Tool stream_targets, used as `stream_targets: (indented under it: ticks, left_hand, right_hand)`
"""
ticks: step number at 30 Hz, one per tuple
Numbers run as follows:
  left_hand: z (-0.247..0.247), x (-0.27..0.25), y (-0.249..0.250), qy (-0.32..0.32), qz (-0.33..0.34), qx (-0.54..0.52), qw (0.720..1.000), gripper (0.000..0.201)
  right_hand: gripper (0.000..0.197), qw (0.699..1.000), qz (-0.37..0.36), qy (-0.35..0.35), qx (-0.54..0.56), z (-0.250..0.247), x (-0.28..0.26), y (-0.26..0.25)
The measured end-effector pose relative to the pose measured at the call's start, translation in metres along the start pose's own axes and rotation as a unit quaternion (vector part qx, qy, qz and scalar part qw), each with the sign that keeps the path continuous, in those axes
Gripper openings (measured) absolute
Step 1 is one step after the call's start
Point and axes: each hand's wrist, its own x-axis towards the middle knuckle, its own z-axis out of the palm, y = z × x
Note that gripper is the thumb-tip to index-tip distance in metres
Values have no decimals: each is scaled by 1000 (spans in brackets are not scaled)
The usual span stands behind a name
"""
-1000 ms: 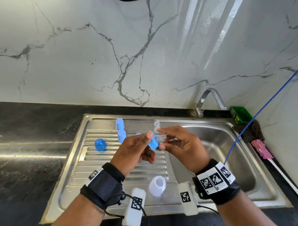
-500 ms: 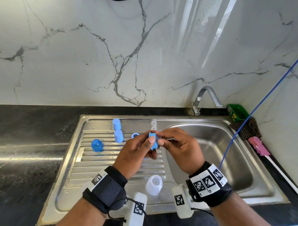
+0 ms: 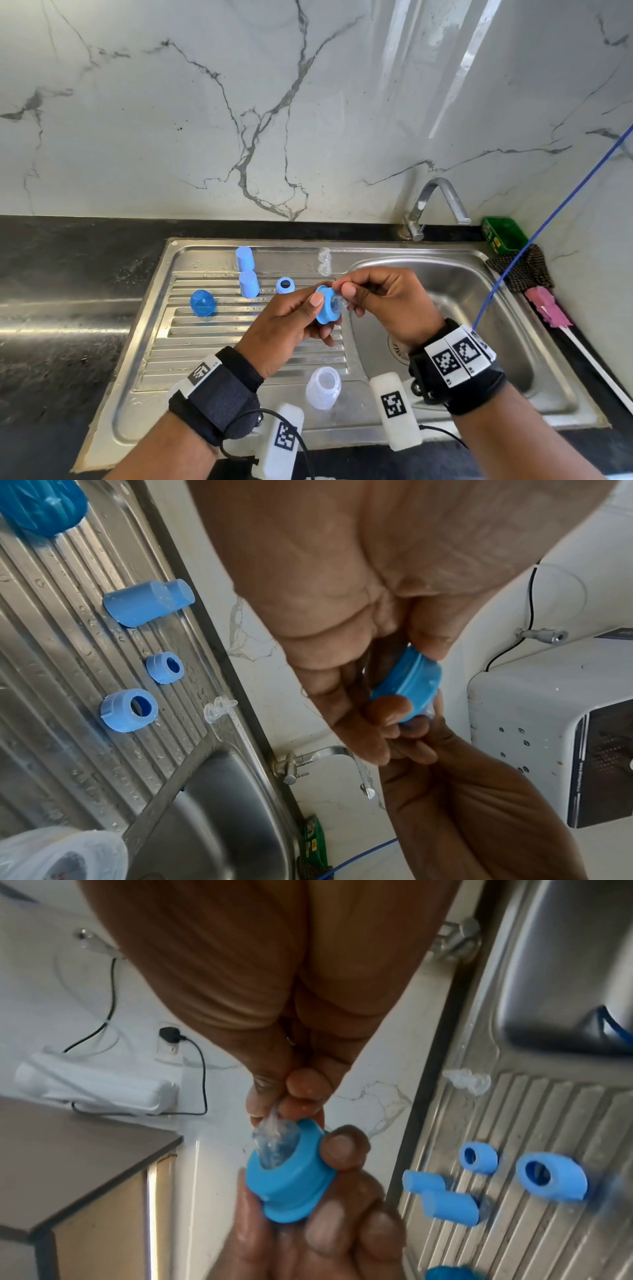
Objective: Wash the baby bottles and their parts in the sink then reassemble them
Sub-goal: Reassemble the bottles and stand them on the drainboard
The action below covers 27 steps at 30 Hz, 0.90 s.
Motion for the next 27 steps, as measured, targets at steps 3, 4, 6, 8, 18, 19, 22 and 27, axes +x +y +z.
stream_targets:
  ticks: [3,4,6,8,18,19,22,27]
  left_hand:
    - [-1,-1,2,-11,-7,-15,1000,36]
    - [-1,-1,2,-12,-10,-21,1000,36]
    - [-1,-2,1,-15,-14,-31,999,36]
    - [-3,-4,0,-18,-14,-39,999,37]
    - [11,6,-11,117,17,-34,992,40]
    - [12,6,-11,123,19,-38,991,41]
    - [20,9,-8,114,22,-42,992,42]
    - [34,22,-4,132,43,14,990,37]
  right_hand:
    - [13,995,41,2,93,2,-1,-2]
    - [14,992,59,5,116,2,-1,-3]
    - [14,984,90,7,150,3,0,-5]
    - [14,977,117,12,177,3,0,-4]
    - [29,992,-38,119,-26,13,-10,19]
    - [30,991,-49,121,-12,12,-11,20]
    - [34,992,-55,110,40,9,-12,20]
    - [25,986,-13,135,96,-1,-3,26]
